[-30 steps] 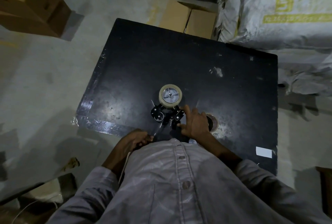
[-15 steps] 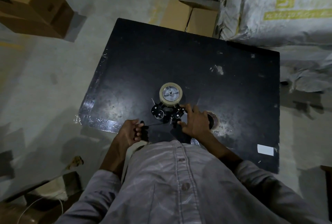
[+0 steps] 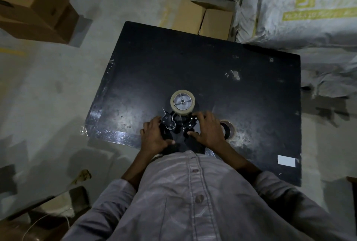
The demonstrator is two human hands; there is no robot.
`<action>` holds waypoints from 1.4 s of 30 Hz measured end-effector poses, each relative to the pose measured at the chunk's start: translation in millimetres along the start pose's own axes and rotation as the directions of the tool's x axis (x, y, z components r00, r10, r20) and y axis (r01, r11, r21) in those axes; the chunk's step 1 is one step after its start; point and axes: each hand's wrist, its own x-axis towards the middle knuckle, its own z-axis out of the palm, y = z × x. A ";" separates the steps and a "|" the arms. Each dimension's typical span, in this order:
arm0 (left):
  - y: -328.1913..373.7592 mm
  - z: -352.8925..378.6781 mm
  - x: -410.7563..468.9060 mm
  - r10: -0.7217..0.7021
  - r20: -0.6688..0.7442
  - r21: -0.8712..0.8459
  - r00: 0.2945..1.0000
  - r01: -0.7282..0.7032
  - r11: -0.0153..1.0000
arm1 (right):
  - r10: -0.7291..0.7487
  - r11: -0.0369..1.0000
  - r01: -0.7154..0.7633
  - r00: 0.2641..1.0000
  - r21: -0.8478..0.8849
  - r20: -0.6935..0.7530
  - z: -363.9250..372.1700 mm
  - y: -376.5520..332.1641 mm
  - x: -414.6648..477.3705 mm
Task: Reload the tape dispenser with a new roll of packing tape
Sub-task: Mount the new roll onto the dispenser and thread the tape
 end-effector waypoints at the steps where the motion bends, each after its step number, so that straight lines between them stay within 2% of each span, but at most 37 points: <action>1: 1.3 1.3 2.4 0.013 -0.025 0.038 1.000 -0.012 0.999 | -0.014 0.998 0.014 1.000 0.064 0.001 0.5 -0.6 1.6; 3: 0.0 1.0 8.3 0.004 -0.065 0.122 0.998 0.004 0.992 | -0.034 0.979 0.033 0.999 0.204 0.001 1.5 -2.9 3.4; 5: -6.2 -0.6 17.9 -0.074 -0.022 0.136 0.997 0.076 0.988 | -0.049 0.962 0.047 0.999 0.267 0.001 3.1 -4.3 4.3; 7: -2.3 -5.2 20.3 -0.208 0.151 -0.006 0.966 0.212 0.977 | -0.051 0.957 0.046 0.999 0.286 0.010 4.8 -3.4 5.9; 9: 3.7 -4.7 19.5 -0.256 0.345 -0.217 0.903 0.342 0.914 | -0.053 0.956 0.043 0.998 0.291 0.026 6.0 -1.2 8.9; 11: 12.2 -4.5 14.6 -0.185 0.483 -0.334 0.856 0.375 0.865 | -0.059 0.956 0.044 0.997 0.289 0.044 7.0 1.3 13.3; 13: 18.9 -3.8 10.4 -0.123 0.528 -0.367 0.840 0.357 0.859 | -0.067 0.959 0.048 0.996 0.280 0.058 8.4 3.4 17.4; 16: 20.5 -2.6 10.6 -0.072 0.512 -0.344 0.856 0.281 0.896 | -0.069 0.959 0.045 0.995 0.281 0.078 11.0 5.0 19.5; 19: 17.5 -5.2 7.9 0.015 0.385 -0.287 0.923 0.104 0.952 | -0.075 0.944 0.038 0.992 0.328 0.103 13.2 6.2 17.0; 22: 5.6 -3.7 2.6 0.062 0.312 -0.211 0.948 0.006 0.977 | -0.072 0.932 0.025 0.990 0.360 0.117 17.6 7.7 14.0; 24: 0.3 -1.0 -1.1 0.045 0.325 -0.187 0.945 0.018 0.982 | -0.064 0.935 0.011 0.989 0.356 0.136 18.9 6.4 14.2; 28: 13.9 -1.9 -5.5 -0.051 0.406 -0.282 0.913 0.178 0.943 | -0.063 0.937 0.009 0.988 0.348 0.142 21.0 4.5 14.7; 30: 22.4 -0.7 -2.1 -0.061 0.449 -0.287 0.891 0.209 0.935 | -0.066 0.937 0.017 0.989 0.350 0.130 21.8 4.8 14.3; 34: 26.8 5.2 4.5 0.061 0.413 -0.180 0.909 0.016 0.983 | -0.058 0.939 0.006 0.988 0.343 0.140 19.7 5.0 14.6; 38: 9.9 2.8 4.0 0.107 0.266 -0.118 0.958 -0.078 0.990 | -0.049 0.946 -0.007 0.985 0.323 0.163 19.3 6.5 15.1; 42: -19.4 2.8 1.9 0.206 0.129 0.078 0.970 -0.218 0.973 | -0.046 0.959 -0.005 0.984 0.283 0.173 19.6 6.1 15.8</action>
